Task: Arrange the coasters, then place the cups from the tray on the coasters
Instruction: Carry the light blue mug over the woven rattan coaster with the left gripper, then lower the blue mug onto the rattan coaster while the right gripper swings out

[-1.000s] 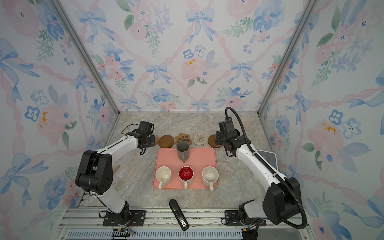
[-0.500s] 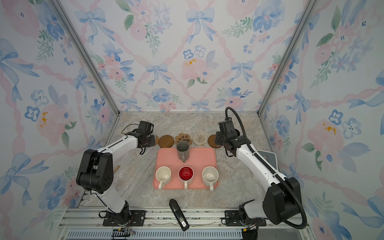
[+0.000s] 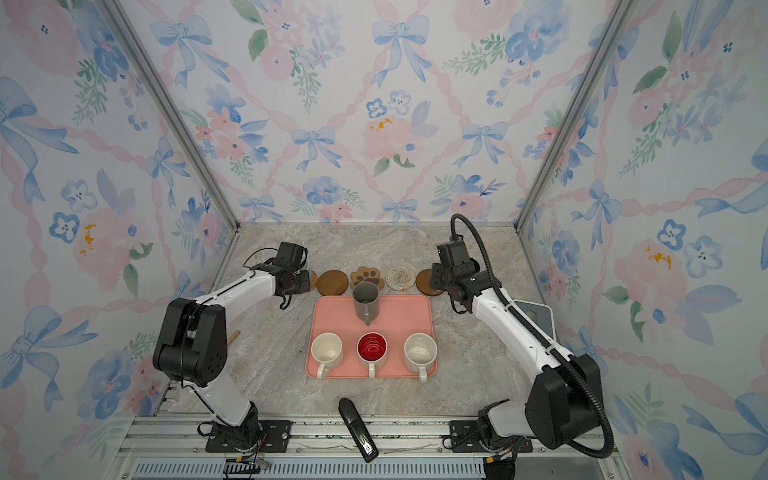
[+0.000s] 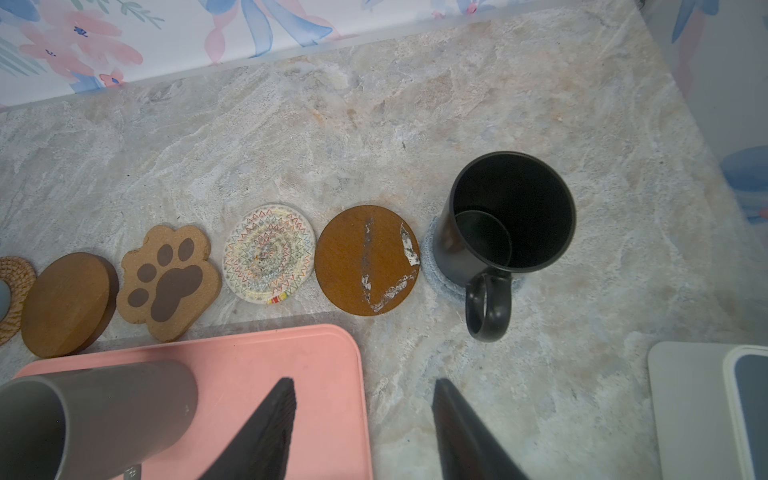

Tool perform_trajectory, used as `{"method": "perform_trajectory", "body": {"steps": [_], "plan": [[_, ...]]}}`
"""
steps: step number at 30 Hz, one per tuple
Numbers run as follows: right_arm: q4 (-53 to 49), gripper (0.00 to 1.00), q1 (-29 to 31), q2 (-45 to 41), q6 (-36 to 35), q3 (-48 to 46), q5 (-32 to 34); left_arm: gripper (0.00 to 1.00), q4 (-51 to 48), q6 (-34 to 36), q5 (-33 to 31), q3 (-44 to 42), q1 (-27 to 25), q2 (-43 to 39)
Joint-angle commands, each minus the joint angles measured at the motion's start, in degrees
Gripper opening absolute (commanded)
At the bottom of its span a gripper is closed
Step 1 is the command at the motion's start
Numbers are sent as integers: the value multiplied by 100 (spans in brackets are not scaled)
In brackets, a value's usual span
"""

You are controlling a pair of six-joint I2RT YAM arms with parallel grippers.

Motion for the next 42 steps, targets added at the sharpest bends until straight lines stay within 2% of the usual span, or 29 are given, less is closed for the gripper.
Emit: {"method": "perform_trajectory", "body": {"steps": [1, 5, 9, 12, 18, 23, 32, 42], "plan": [[-155, 56, 62, -78, 63, -50, 52, 0, 283, 64, 12, 153, 45, 7], [-150, 56, 61, -88, 57, -62, 57, 12, 284, 84, 19, 127, 53, -24], [-155, 56, 63, -93, 74, -59, 53, 33, 278, 92, -32, 85, 51, -80], [-158, 56, 77, -109, 74, -59, 56, 41, 285, 101, -54, 41, 53, -143], [-173, 56, 91, -135, 85, -52, 64, 44, 280, 101, -48, -27, 53, -310], [-498, 57, 198, -103, 87, 112, 411, 47, 277, 94, -52, -103, 53, -579], [-1118, 60, 465, -346, 46, 336, 622, 48, 280, -12, 81, -448, 34, -1571], [-2104, 62, 1148, -724, 209, 447, 813, 48, 275, -122, 491, -594, -134, -2477]]}}
